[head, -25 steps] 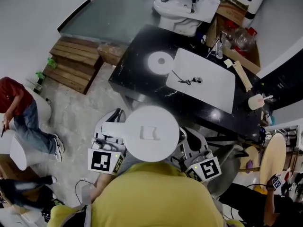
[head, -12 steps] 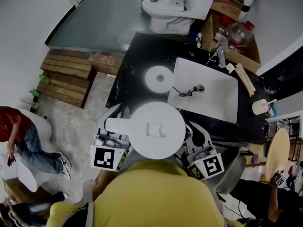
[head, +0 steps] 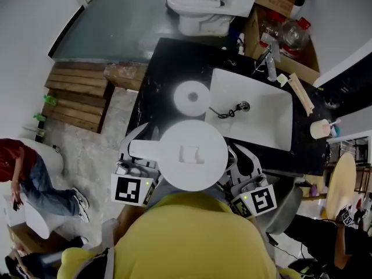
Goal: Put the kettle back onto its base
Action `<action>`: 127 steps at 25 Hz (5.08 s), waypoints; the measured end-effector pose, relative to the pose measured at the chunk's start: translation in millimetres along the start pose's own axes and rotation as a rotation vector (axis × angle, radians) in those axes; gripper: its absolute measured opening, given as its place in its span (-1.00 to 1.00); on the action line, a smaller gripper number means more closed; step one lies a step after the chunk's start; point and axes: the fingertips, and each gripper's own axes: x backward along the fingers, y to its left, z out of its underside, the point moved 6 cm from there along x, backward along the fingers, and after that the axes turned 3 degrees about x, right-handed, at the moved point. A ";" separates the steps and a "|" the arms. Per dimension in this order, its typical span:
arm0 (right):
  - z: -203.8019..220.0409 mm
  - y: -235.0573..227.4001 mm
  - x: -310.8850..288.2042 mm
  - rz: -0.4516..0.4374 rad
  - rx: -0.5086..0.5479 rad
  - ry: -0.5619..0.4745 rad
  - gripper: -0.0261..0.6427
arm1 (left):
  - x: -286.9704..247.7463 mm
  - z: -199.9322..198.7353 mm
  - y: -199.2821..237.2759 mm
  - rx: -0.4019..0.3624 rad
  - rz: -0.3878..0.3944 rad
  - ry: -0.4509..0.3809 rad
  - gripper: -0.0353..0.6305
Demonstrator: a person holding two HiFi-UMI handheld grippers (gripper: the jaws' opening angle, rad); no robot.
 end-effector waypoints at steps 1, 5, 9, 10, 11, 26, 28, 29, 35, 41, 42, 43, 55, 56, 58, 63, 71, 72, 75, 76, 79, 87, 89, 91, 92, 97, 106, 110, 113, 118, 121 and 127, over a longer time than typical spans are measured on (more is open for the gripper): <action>-1.7 -1.8 -2.6 -0.005 -0.003 0.000 -0.90 | -3.0 -3.1 -0.7 0.015 -0.008 -0.003 -0.79; -10.9 -9.6 -14.0 -0.035 0.003 -0.009 -0.90 | -16.2 -12.3 1.3 0.035 -0.029 -0.011 -0.79; -17.2 -20.5 -21.5 -0.054 0.021 -0.038 -0.90 | -35.1 -18.3 3.1 0.026 -0.035 -0.031 -0.79; -18.2 -22.3 -23.0 -0.055 0.020 -0.035 -0.90 | -40.1 -19.4 3.3 0.024 -0.036 -0.033 -0.79; -19.3 -23.8 -25.1 -0.054 0.017 -0.028 -0.90 | -45.3 -20.3 3.6 0.021 -0.037 -0.034 -0.79; -34.3 -39.5 -49.9 -0.050 0.028 -0.053 -0.90 | -115.0 -29.1 25.1 -0.050 -0.046 -0.067 -0.79; -35.8 -39.0 -51.7 -0.049 0.030 -0.055 -0.90 | -120.5 -28.5 28.3 -0.050 -0.049 -0.067 -0.79; -36.3 -39.0 -52.3 -0.049 0.033 -0.056 -0.90 | -123.0 -27.8 29.8 -0.048 -0.051 -0.067 -0.79; -38.8 -42.4 -54.9 -0.035 0.034 -0.068 -0.90 | -137.3 -26.6 38.6 -0.052 -0.069 -0.076 -0.79; -38.5 -44.2 -58.7 -0.025 0.040 -0.057 -0.90 | -151.4 -23.7 49.0 -0.055 -0.081 -0.076 -0.79; -37.9 -43.8 -59.5 -0.025 0.040 -0.054 -0.90 | -153.4 -22.4 50.8 -0.056 -0.083 -0.075 -0.79; -37.0 -43.5 -60.0 -0.024 0.039 -0.050 -0.90 | -155.3 -20.9 52.3 -0.059 -0.085 -0.075 -0.79; -26.3 -44.0 -63.6 0.000 0.020 -0.013 -0.90 | -176.9 -3.7 70.1 -0.063 -0.099 -0.062 -0.79; -25.5 -44.4 -63.8 0.002 0.018 -0.010 -0.90 | -178.7 -2.1 71.0 -0.062 -0.100 -0.061 -0.79; -24.5 -45.2 -64.1 0.007 0.015 -0.005 -0.90 | -182.4 0.7 71.9 -0.062 -0.098 -0.059 -0.79; -19.3 -46.5 -62.4 0.009 0.027 0.002 -0.90 | -190.3 10.4 70.9 -0.057 -0.085 -0.049 -0.79; -16.9 -48.0 -65.1 0.031 0.005 0.022 -0.90 | -198.0 16.3 71.2 -0.058 -0.074 -0.055 -0.79; -16.4 -48.3 -65.5 0.032 0.004 0.025 -0.90 | -198.9 16.2 71.7 -0.058 -0.075 -0.056 -0.79; -15.7 -49.5 -66.6 0.034 0.001 0.029 -0.90 | -201.3 15.6 72.3 -0.059 -0.074 -0.058 -0.79; -15.6 -49.9 -66.7 0.035 0.000 0.030 -0.90 | -202.0 15.5 72.2 -0.059 -0.073 -0.058 -0.79; -14.5 -50.6 -66.5 0.037 -0.002 0.032 -0.90 | -201.9 15.8 71.7 -0.060 -0.071 -0.059 -0.79; -12.9 -51.7 -64.0 0.045 -0.007 0.035 -0.90 | -201.4 17.7 72.6 -0.059 -0.074 -0.055 -0.79; -12.5 -51.9 -64.0 0.047 -0.008 0.036 -0.90 | -201.5 18.7 73.6 -0.056 -0.076 -0.053 -0.79; -12.3 -52.3 -64.0 0.050 -0.009 0.036 -0.90 | -202.1 19.6 74.3 -0.053 -0.075 -0.051 -0.79; -12.2 -52.6 -64.0 0.051 -0.009 0.037 -0.90 | -202.5 20.3 74.4 -0.051 -0.075 -0.049 -0.79; -12.1 -51.8 -65.3 0.052 -0.011 0.038 -0.90 | -203.7 25.2 75.4 -0.051 -0.076 -0.033 -0.79; -5.5 -50.8 -66.5 0.031 -0.003 0.070 -0.90 | -203.7 33.7 83.6 -0.003 -0.082 -0.013 -0.79; -5.8 -50.3 -69.4 0.026 -0.006 0.063 -0.90 | -203.4 35.9 83.3 -0.013 -0.079 -0.019 -0.80; -3.9 -48.8 -68.9 0.014 -0.001 0.070 -0.90 | -204.1 36.4 82.0 -0.031 -0.083 -0.031 -0.80; -3.4 -46.4 -69.5 0.003 0.002 0.072 -0.90 | -201.5 38.9 79.9 -0.052 -0.088 -0.061 -0.80; -3.4 -44.2 -70.6 -0.005 0.005 0.073 -0.90 | -201.6 41.0 80.2 -0.046 -0.089 -0.067 -0.80; -3.6 -39.5 -70.5 -0.015 0.010 0.074 -0.90 | -202.4 43.6 78.7 -0.052 -0.085 -0.043 -0.80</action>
